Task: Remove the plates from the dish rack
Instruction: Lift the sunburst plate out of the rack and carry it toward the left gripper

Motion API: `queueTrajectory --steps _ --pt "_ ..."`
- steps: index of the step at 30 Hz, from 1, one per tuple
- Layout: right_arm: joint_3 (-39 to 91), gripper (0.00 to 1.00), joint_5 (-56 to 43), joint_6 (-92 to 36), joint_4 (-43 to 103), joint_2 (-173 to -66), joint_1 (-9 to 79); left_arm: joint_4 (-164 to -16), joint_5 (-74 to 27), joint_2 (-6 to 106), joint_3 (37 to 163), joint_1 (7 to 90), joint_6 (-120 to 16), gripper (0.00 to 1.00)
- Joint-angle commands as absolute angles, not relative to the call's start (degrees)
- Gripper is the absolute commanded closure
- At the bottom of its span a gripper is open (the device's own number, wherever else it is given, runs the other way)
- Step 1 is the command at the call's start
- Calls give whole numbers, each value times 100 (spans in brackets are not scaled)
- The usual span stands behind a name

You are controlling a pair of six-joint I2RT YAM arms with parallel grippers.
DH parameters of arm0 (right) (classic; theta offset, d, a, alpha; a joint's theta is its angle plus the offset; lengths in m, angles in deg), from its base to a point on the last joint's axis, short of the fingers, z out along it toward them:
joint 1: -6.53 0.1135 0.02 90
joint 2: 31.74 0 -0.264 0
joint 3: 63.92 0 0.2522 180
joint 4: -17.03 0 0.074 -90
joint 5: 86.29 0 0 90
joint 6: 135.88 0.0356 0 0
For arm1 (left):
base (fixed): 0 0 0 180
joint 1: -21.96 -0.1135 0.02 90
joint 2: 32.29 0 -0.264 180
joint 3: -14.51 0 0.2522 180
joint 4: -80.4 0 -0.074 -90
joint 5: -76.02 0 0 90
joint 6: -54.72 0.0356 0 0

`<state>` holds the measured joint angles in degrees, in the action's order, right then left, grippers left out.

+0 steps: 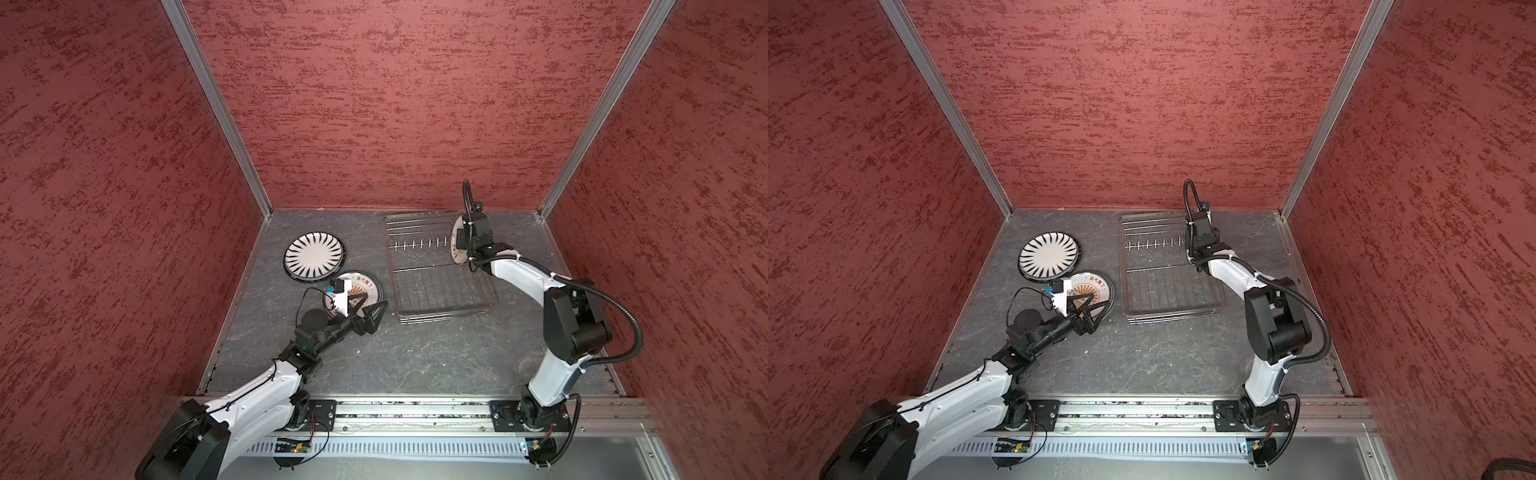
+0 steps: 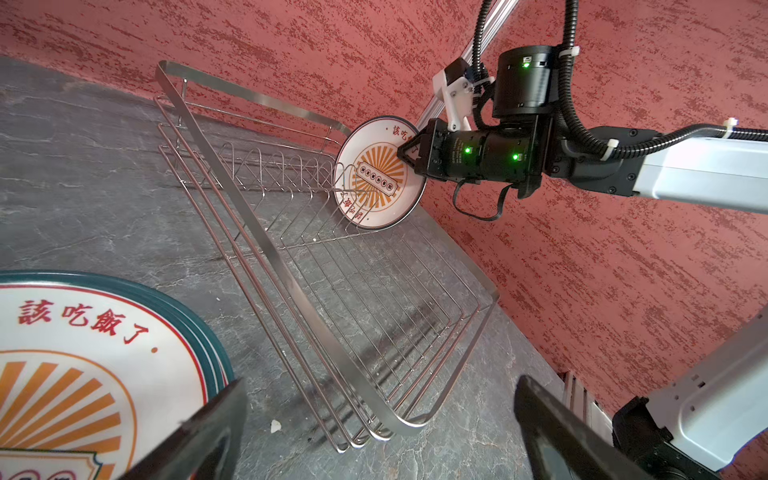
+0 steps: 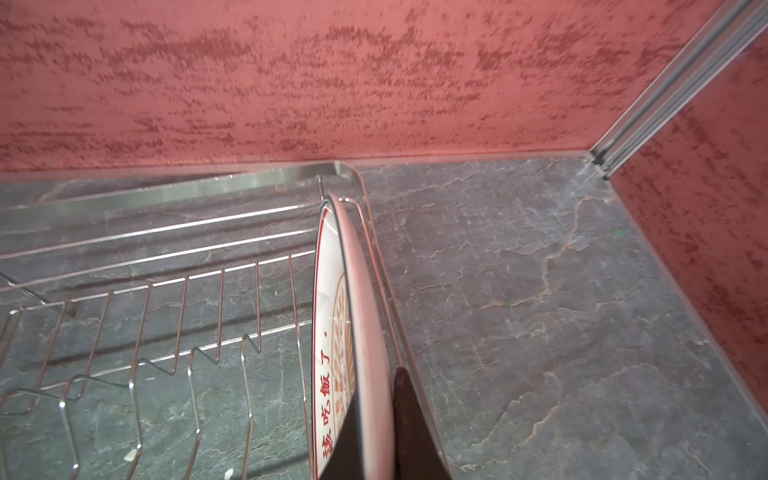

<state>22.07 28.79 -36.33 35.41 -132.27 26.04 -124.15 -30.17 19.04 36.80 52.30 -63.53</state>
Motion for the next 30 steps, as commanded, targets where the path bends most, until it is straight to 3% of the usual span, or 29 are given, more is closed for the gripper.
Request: queueTrajectory --steps 1,8,15,30 --pt "2100 91 3389 -3765 3148 -12629 2703 -12400 -2906 1797 3696 5263 -6345 1" --pt "1418 91 3766 -3757 2786 -11661 2883 -12338 -2806 1658 3648 5264 -6354 1" --pt "687 91 3474 -3612 2315 -10767 2925 -12354 -2761 1691 3642 5271 -6398 1" --pt "-445 92 442 -2901 1389 -9449 2939 -12677 -2683 1501 3422 5272 -6249 1"
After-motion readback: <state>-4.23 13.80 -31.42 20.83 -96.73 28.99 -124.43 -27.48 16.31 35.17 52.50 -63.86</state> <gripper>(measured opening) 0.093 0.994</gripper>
